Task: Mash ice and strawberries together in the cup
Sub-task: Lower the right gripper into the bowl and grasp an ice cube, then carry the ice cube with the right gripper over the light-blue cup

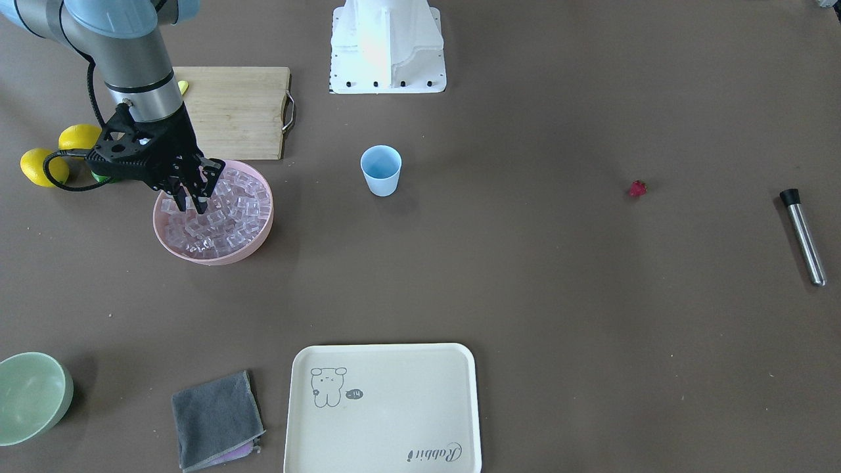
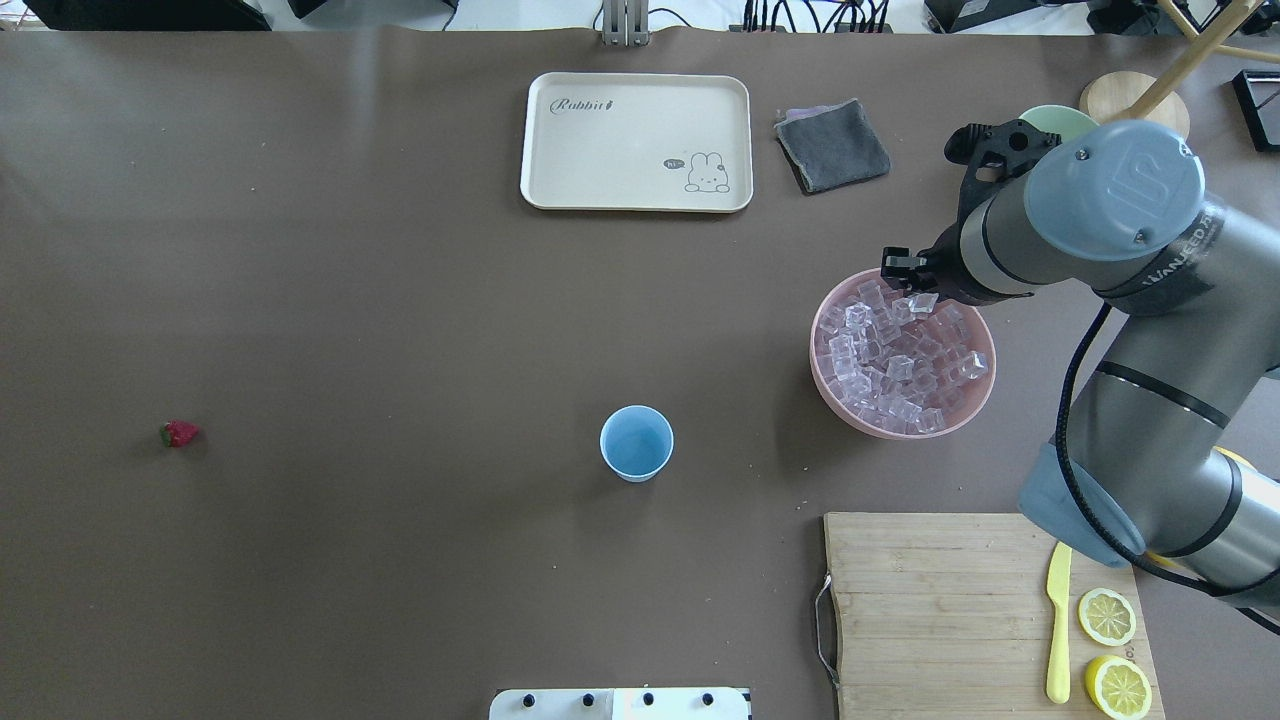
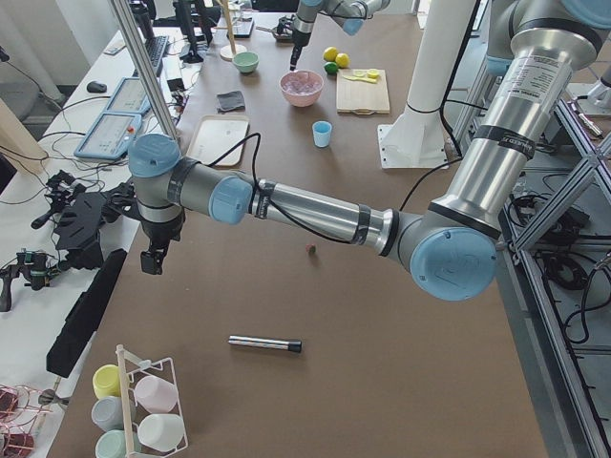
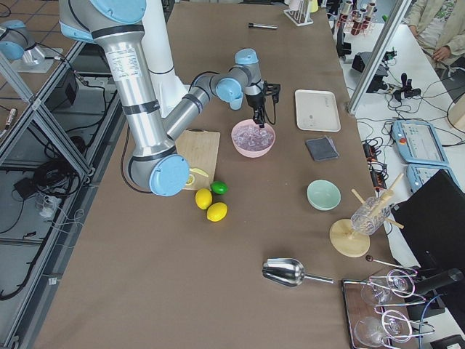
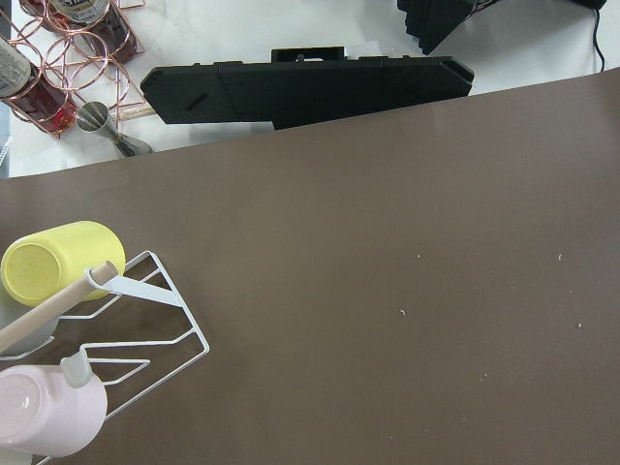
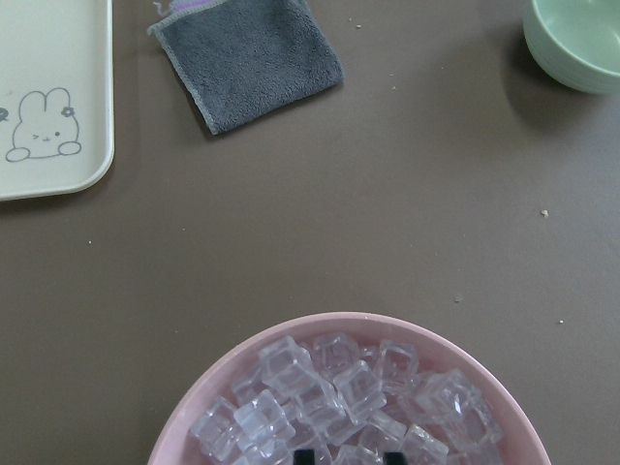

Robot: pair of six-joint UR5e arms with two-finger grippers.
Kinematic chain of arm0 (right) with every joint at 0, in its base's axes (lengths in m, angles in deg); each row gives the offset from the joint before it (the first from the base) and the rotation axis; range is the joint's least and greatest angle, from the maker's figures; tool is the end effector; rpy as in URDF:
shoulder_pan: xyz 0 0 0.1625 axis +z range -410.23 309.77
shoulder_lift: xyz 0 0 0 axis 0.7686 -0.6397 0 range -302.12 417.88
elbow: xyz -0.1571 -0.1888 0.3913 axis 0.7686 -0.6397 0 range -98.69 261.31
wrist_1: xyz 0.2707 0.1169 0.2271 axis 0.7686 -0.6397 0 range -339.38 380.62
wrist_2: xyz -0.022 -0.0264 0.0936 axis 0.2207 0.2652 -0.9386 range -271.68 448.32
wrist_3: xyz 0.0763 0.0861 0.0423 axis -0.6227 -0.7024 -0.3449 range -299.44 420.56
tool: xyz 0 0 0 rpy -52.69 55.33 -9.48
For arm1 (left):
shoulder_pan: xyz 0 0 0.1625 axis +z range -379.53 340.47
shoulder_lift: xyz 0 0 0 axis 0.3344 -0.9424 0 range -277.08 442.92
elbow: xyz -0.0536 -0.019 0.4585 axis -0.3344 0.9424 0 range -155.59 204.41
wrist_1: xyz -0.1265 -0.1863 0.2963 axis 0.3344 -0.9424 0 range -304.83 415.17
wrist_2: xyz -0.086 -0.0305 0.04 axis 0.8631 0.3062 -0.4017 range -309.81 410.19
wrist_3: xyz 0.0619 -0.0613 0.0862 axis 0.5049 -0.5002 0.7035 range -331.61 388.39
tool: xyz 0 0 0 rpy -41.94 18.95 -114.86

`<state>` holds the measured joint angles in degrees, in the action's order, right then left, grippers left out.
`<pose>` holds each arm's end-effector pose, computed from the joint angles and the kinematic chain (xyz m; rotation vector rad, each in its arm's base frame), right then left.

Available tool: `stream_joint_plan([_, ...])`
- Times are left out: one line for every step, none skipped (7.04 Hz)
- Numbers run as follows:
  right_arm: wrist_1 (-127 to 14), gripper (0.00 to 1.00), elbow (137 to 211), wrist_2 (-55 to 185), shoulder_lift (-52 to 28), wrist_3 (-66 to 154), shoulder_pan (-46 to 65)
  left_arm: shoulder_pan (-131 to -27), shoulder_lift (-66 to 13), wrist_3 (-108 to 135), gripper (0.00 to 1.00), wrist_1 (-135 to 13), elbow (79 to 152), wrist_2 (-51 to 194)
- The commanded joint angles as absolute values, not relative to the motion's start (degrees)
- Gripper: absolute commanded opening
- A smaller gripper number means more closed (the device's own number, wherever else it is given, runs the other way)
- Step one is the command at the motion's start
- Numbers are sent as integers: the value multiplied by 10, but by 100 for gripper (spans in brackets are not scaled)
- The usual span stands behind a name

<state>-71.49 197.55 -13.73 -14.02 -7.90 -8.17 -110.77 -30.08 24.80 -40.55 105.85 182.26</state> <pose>-0.3336 -0.4460 0.3806 0.2168 -0.7317 0.2633 -0.0649 -0.6407 0.5522 0.3207 0.7328 0.0496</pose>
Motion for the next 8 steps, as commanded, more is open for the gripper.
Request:
stream_joint_plan([-715,0,1979,-136,-119,-80,-79,-1108,-305,248,98,-405,1059,1823])
stream_joint_plan([-713,0,1982,-135,-112,-80,-80,-1108,-305,248,98,-405,1059,1823])
stream_joint_plan([-713,0,1985,-135,-97,-80,-80,-1108,-305,248,98,-405,1059,1823])
stream_joint_plan([-712,0,1985,-135,-87,-80,-80,-1108,-305,248,98,-405,1060,1826])
stream_joint_plan([-712,0,1986,-135,-71,-81,-80,-1108,-304,248,98,-405,1059,1832])
stream_joint_plan([-711,0,1990,-135,-59,-81,-81,-1108,-305,247,98,-405,1059,1834])
stream_joint_plan([-711,0,1991,-135,-46,-81,-86,-1108,-305,247,98,-405,1059,1834])
stream_joint_plan([-710,0,1991,-134,-33,-80,-96,-1108,-304,247,98,-405,1059,1834])
